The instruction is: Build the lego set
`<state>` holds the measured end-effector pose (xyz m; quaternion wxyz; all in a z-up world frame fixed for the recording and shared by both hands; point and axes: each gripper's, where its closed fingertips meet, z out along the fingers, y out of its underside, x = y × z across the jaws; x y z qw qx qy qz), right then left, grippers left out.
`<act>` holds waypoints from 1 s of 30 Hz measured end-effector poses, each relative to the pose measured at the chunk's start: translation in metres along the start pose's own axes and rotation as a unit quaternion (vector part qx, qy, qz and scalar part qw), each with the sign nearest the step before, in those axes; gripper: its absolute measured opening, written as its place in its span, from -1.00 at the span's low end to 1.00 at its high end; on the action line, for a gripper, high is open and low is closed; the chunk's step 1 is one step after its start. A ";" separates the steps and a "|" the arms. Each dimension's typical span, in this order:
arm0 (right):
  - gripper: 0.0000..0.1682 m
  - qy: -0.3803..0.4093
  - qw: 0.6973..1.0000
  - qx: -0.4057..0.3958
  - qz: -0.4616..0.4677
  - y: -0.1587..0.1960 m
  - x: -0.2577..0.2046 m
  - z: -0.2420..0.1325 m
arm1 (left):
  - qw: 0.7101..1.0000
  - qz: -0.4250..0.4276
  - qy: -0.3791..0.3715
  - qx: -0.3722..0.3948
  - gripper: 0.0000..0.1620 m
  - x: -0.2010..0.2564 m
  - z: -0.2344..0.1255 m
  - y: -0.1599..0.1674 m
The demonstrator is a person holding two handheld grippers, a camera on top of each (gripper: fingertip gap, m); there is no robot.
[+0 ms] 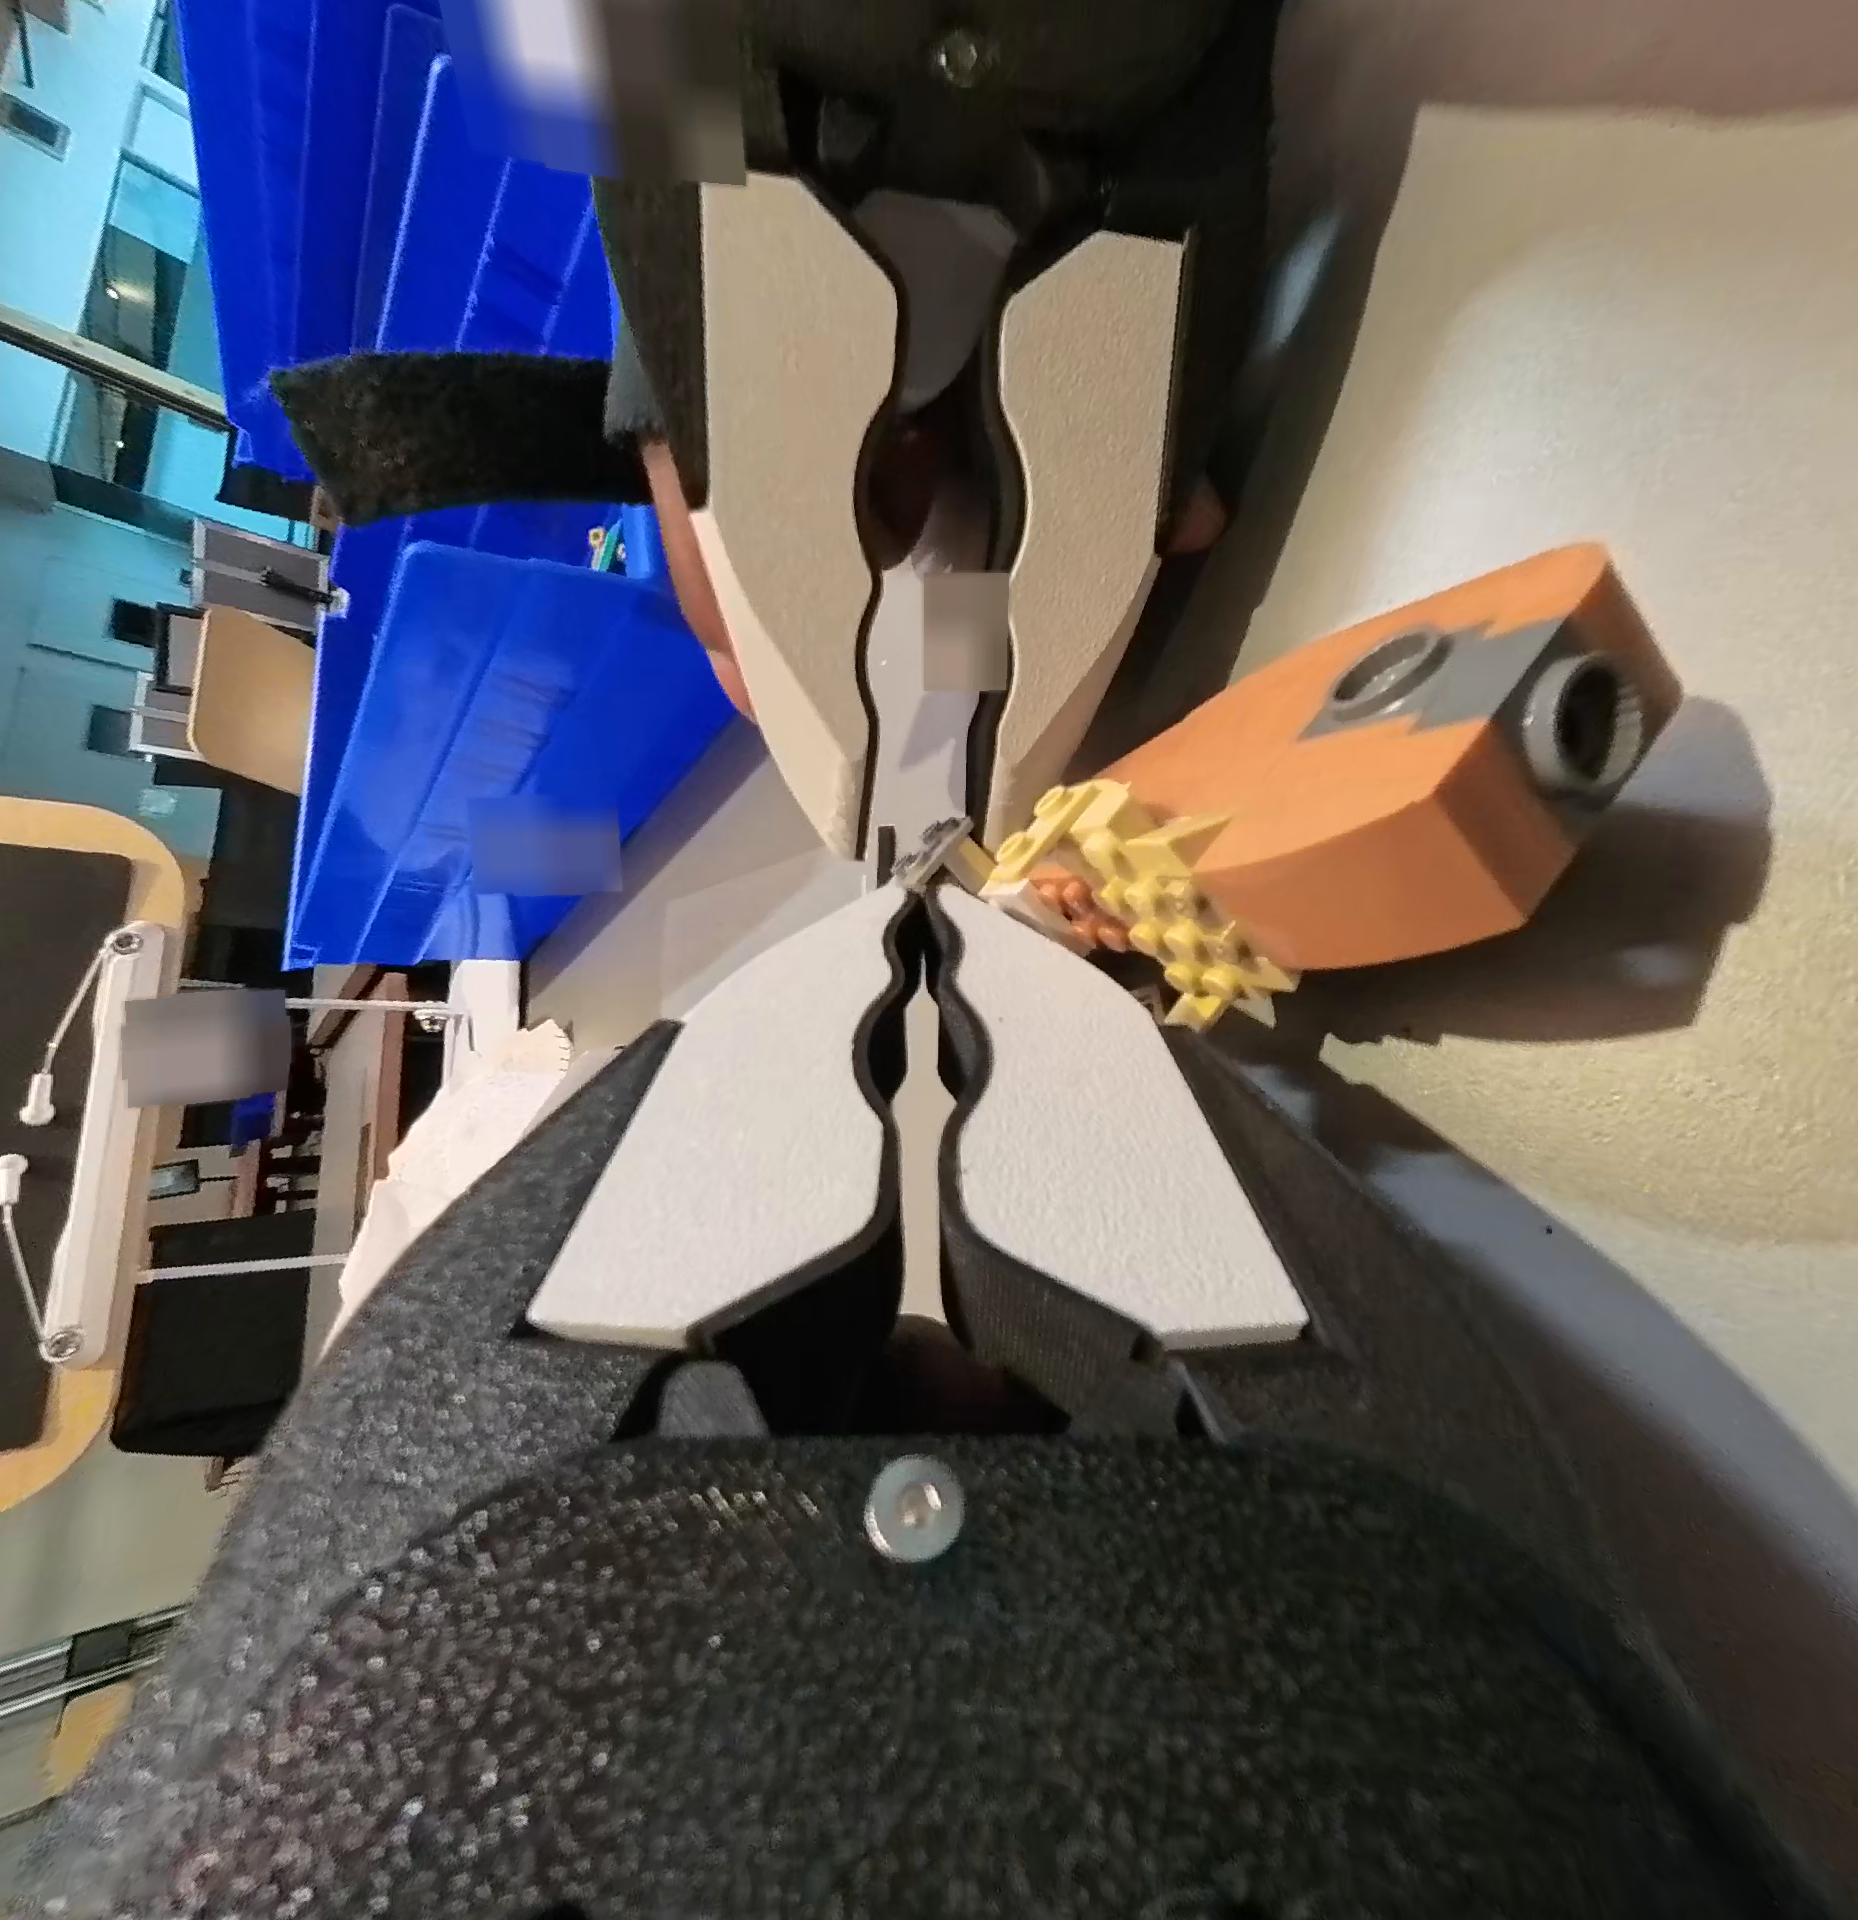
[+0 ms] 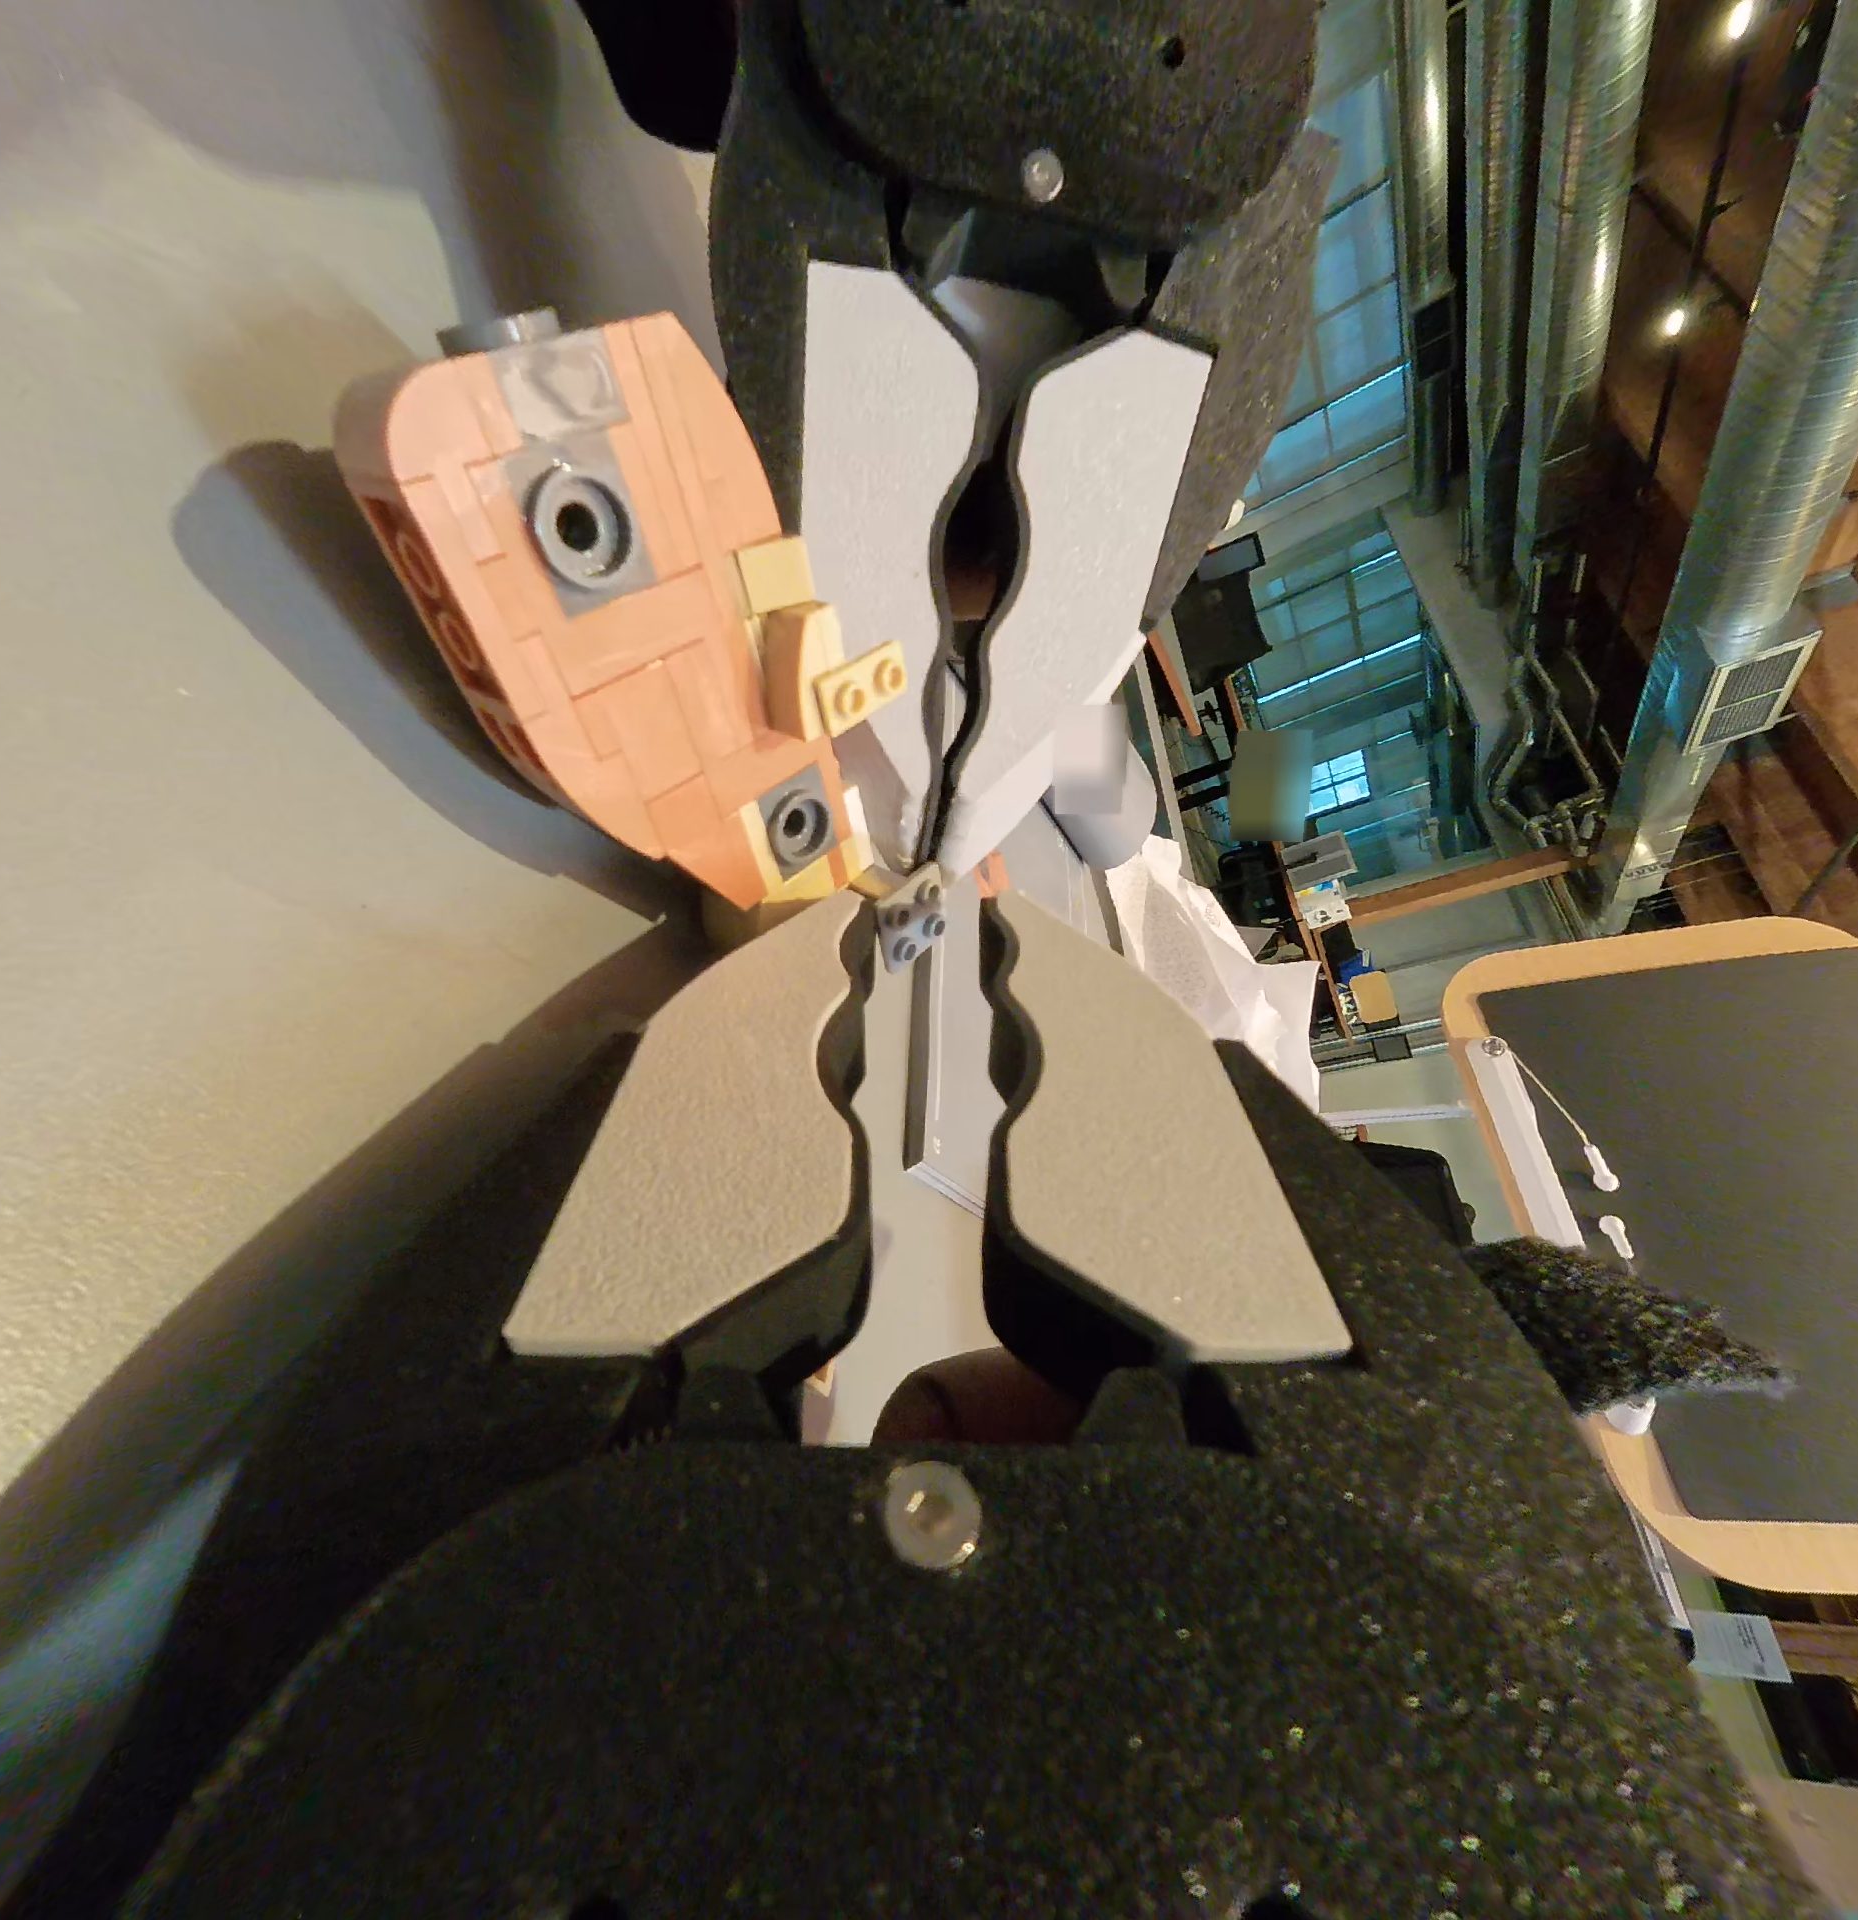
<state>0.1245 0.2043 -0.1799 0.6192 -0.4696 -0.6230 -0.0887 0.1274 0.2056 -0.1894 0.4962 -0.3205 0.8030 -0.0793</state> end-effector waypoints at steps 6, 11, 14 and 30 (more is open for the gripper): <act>-0.78 -0.001 1.000 0.000 -0.001 0.000 0.000 0.000 | 1.000 -0.020 0.004 0.013 -1.00 0.001 0.000 0.000; -0.80 -0.004 1.000 0.000 -0.001 0.000 0.000 0.000 | 1.000 -0.018 0.003 0.011 -1.00 0.000 0.000 0.000; -0.79 -0.001 1.000 -0.003 -0.001 0.001 0.001 0.000 | 1.000 -0.008 0.003 0.010 -1.00 0.000 0.000 0.001; -0.76 0.011 1.000 -0.003 -0.021 -0.002 0.002 0.000 | 0.998 -0.053 -0.028 -0.002 -1.00 -0.016 -0.016 0.027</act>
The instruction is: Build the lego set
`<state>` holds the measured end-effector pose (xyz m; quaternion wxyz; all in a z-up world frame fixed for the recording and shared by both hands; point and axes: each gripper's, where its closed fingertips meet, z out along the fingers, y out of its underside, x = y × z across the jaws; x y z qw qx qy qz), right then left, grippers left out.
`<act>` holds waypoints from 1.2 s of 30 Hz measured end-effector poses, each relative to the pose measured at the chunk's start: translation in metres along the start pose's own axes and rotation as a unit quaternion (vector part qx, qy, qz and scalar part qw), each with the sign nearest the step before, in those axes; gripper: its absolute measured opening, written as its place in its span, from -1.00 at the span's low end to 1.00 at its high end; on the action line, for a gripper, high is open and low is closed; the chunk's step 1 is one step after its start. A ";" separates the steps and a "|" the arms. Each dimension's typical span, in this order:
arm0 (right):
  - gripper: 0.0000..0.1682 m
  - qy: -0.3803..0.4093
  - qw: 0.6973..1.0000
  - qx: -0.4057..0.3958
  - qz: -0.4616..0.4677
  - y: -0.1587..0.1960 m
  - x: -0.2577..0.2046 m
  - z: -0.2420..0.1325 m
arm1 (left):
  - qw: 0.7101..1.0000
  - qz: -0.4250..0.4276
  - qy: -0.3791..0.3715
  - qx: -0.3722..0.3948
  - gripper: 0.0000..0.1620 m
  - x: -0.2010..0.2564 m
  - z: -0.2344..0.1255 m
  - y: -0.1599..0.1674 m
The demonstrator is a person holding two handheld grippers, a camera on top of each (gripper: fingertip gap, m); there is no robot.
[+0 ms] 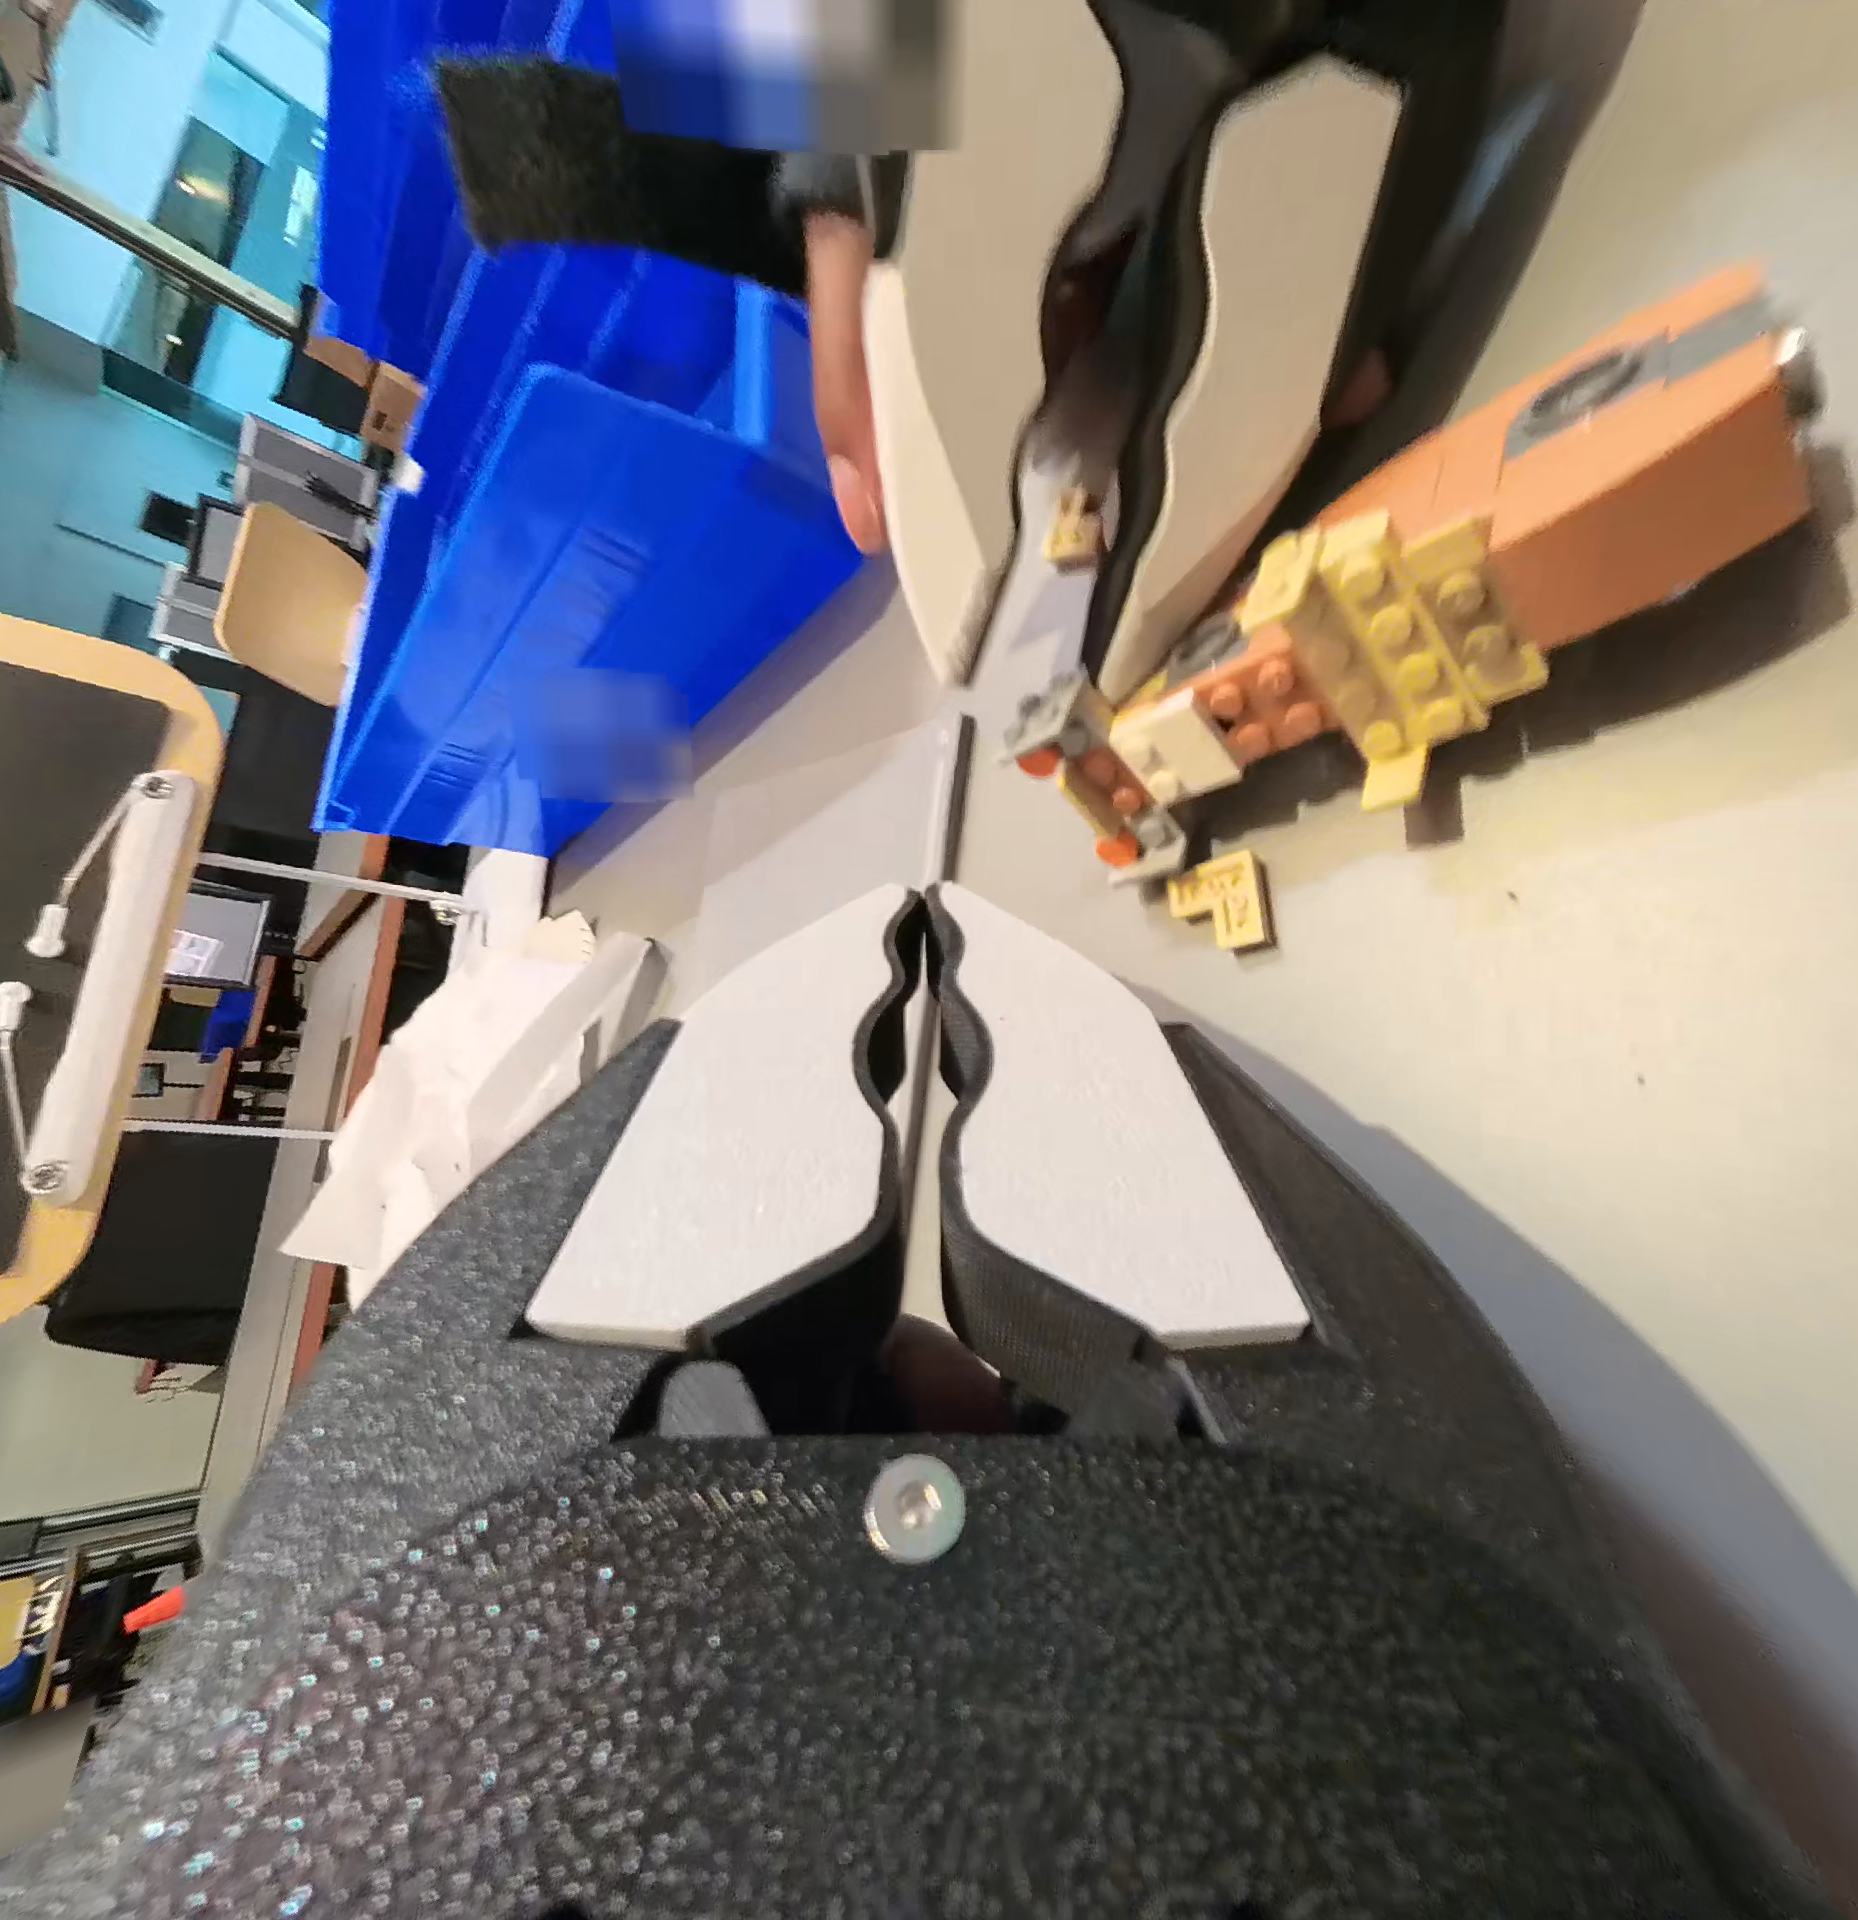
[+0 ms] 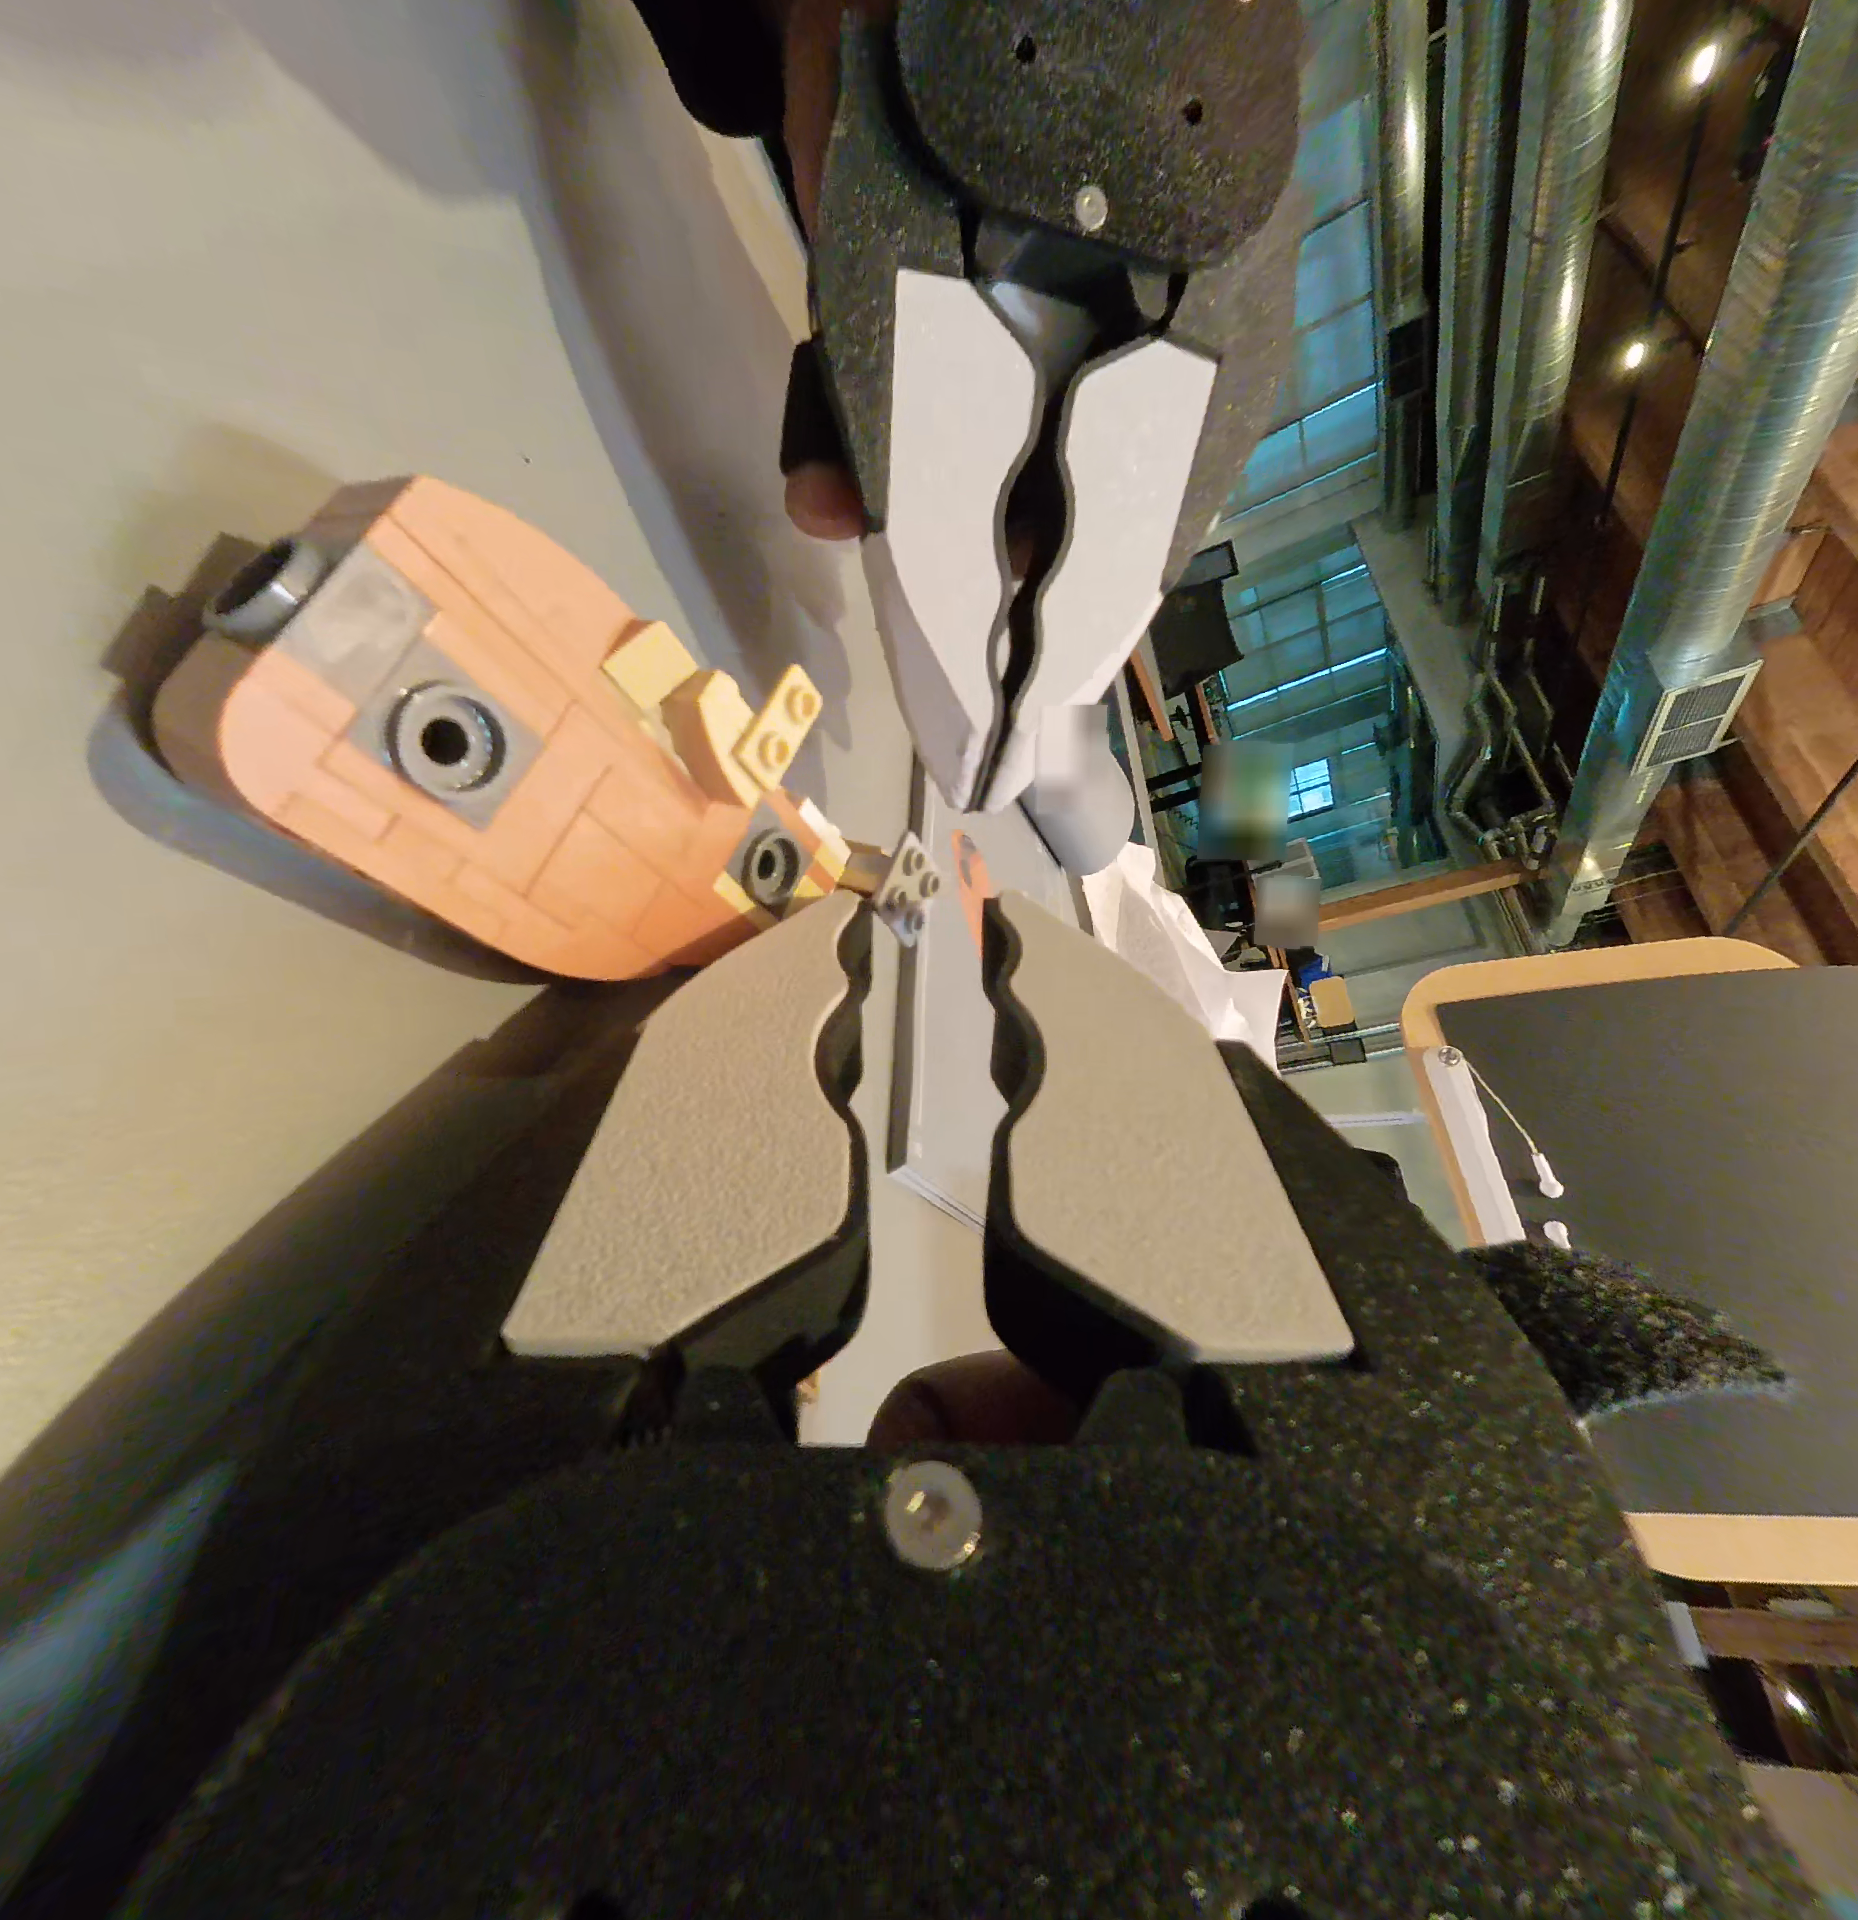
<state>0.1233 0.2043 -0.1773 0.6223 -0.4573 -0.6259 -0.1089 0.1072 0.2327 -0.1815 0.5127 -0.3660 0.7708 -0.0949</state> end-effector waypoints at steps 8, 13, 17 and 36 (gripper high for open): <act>-0.75 -0.008 1.000 0.001 0.012 -0.001 -0.002 -0.002 | 0.996 -0.036 0.084 -0.023 -0.83 0.023 -0.002 0.014; -0.76 -0.011 1.000 -0.002 0.020 -0.001 -0.003 -0.002 | 0.985 -0.086 0.148 -0.015 -0.82 0.037 -0.008 0.008; -0.77 -0.013 1.000 -0.002 0.024 -0.001 -0.004 -0.002 | 0.973 -0.129 0.191 -0.010 -0.82 0.048 -0.009 0.004; -0.77 -0.021 0.999 -0.006 0.041 0.000 -0.007 -0.004 | 0.944 -0.238 0.227 -0.033 -0.92 0.054 -0.004 -0.002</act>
